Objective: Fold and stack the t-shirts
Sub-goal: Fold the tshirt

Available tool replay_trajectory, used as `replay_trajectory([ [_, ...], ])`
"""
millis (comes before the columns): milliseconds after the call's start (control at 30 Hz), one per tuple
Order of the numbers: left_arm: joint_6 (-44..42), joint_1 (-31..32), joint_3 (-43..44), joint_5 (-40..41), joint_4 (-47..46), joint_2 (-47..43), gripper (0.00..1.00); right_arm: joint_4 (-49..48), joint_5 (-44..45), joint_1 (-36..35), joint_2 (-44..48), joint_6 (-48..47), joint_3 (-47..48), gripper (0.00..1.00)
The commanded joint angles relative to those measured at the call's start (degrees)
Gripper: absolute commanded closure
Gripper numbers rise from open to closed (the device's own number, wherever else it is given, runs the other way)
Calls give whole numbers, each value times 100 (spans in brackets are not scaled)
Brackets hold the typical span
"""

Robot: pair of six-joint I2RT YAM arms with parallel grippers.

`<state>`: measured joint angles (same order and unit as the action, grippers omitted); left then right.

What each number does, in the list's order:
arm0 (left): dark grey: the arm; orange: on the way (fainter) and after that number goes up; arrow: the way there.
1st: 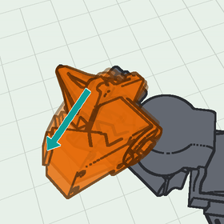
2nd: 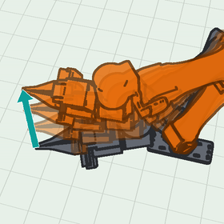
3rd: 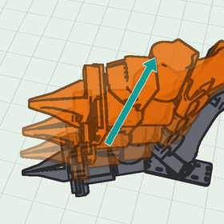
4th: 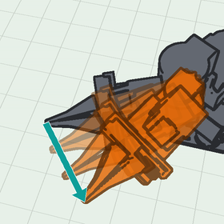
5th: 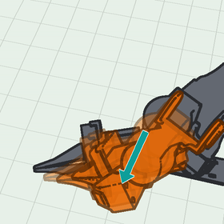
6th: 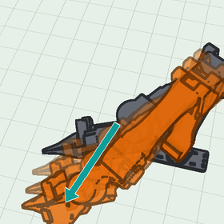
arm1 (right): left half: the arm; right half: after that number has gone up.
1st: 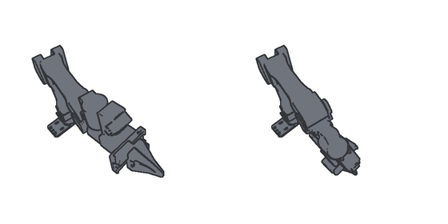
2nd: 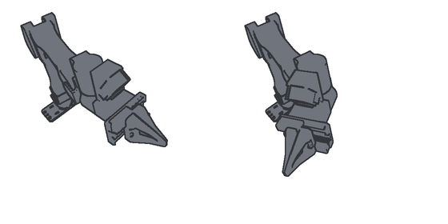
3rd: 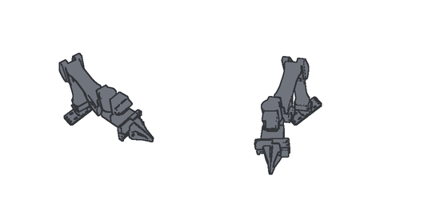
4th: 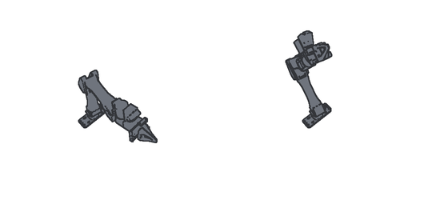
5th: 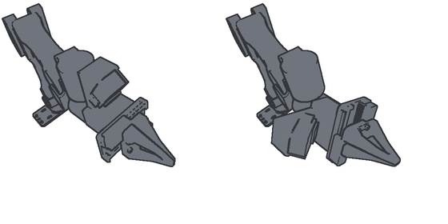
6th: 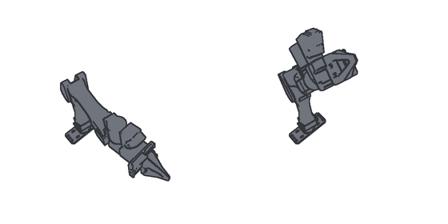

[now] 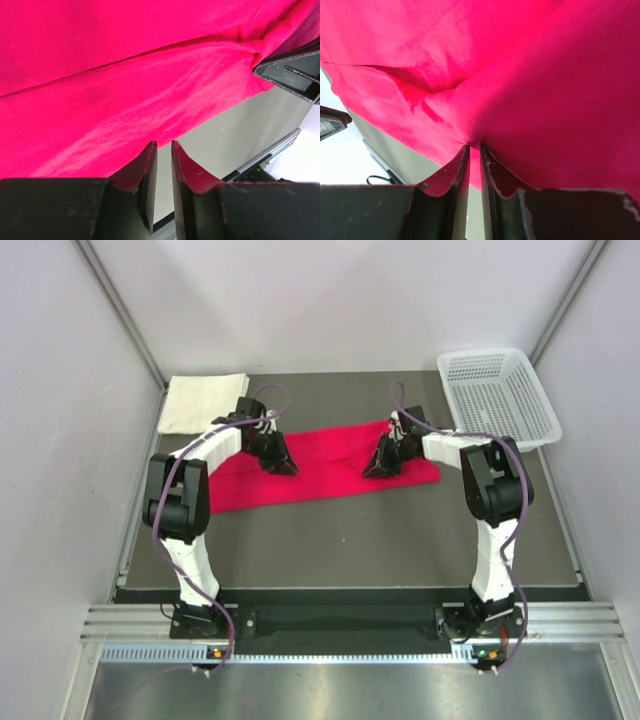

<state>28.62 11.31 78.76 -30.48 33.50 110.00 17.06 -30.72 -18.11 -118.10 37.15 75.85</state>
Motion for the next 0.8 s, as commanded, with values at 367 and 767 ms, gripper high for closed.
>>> replay_trajectory([
  [367,1450,696,517,-1601,-2501,477,65,315,356,570,675,-717,421,75],
  [767,2428,1497,1212,-1479,-3569,1832,73,720,409,1222,95,-964,1414,81],
])
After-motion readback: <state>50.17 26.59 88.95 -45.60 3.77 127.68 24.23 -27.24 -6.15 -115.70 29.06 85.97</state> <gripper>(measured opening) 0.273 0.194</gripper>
